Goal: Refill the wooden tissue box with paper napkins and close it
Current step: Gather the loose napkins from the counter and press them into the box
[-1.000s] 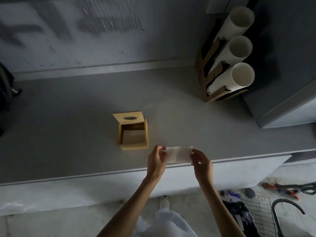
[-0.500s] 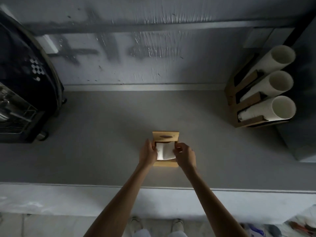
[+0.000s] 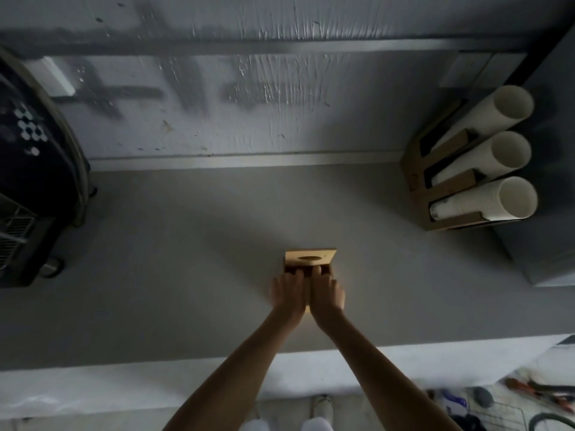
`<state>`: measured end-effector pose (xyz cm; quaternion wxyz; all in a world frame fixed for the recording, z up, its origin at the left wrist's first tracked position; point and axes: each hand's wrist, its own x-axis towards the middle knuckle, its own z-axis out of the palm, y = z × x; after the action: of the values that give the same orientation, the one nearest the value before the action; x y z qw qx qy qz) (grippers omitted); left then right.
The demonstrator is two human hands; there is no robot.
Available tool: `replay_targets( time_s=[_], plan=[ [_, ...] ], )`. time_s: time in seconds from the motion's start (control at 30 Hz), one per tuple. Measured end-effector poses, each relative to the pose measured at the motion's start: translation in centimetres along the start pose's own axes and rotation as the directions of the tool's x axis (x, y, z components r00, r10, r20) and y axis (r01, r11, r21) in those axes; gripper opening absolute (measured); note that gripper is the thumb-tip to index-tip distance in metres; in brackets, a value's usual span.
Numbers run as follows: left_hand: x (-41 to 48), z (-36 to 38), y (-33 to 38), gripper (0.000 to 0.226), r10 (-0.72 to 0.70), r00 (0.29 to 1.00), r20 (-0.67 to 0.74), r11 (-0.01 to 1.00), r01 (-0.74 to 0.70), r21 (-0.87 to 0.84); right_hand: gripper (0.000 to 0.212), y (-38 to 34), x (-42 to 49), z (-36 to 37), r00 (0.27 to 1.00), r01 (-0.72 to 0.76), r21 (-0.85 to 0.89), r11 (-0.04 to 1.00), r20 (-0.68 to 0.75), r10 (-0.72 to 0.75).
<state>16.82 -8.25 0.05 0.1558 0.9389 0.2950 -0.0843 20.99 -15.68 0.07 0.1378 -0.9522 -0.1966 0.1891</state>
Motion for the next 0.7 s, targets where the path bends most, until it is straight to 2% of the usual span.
replay_targets(
  time_s=[0.1,0.2,0.23,0.3,0.33,0.37,0.43,0.5,0.57,0.7],
  plan=[
    [0.1,0.4,-0.2,0.022,0.069,0.997,0.033,0.997,-0.070,0.036,0.020,-0.4,0.4,0.5,1.000,-0.014,-0.091,0.996,-0.008,0.013],
    [-0.4,0.6,-0.5,0.014,0.098,0.994,0.049,0.994,-0.100,0.037,0.020,-0.4,0.2,0.8,0.999,-0.035,-0.048,0.998,-0.028,0.034],
    [-0.6,1.0,-0.7,0.023,0.099,0.992,0.081,0.995,-0.098,-0.015,0.023,-0.1,0.1,0.8,0.998,-0.026,-0.007,1.000,-0.052,0.026],
    [-1.0,2.3,-1.5,0.049,0.112,0.993,-0.024,0.990,-0.114,-0.082,0.032,0.7,-0.2,0.9,0.993,0.038,-0.031,0.999,-0.109,-0.041],
    [-1.1,2.7,-1.9,0.052,0.101,0.991,-0.082,0.982,-0.113,-0.152,0.041,1.5,-0.2,1.3,0.988,0.070,-0.071,0.995,-0.133,-0.079],
    [-1.1,2.8,-2.2,0.048,0.076,0.992,-0.101,0.971,-0.096,-0.218,0.047,2.1,-0.2,1.3,0.986,0.074,-0.086,0.994,-0.141,-0.086],
    [-1.0,2.8,-2.5,0.036,0.064,0.988,-0.143,0.985,-0.085,-0.149,0.044,3.2,-0.2,1.2,0.987,0.041,-0.075,0.996,-0.155,-0.052],
    [-0.7,2.7,-2.5,0.030,0.017,0.999,-0.043,0.993,-0.022,-0.112,0.024,3.8,-0.2,0.7,0.988,-0.006,-0.028,1.000,-0.152,0.002],
    [-0.2,2.9,-2.6,0.031,-0.035,0.999,0.027,0.995,0.038,-0.089,0.012,4.0,0.1,0.5,0.992,-0.010,-0.066,0.998,-0.123,0.002],
    [0.4,3.1,-2.5,0.030,-0.034,0.998,0.054,0.996,0.038,-0.075,0.021,3.5,1.2,0.3,1.000,-0.020,-0.169,0.985,-0.010,0.019]
  ],
)
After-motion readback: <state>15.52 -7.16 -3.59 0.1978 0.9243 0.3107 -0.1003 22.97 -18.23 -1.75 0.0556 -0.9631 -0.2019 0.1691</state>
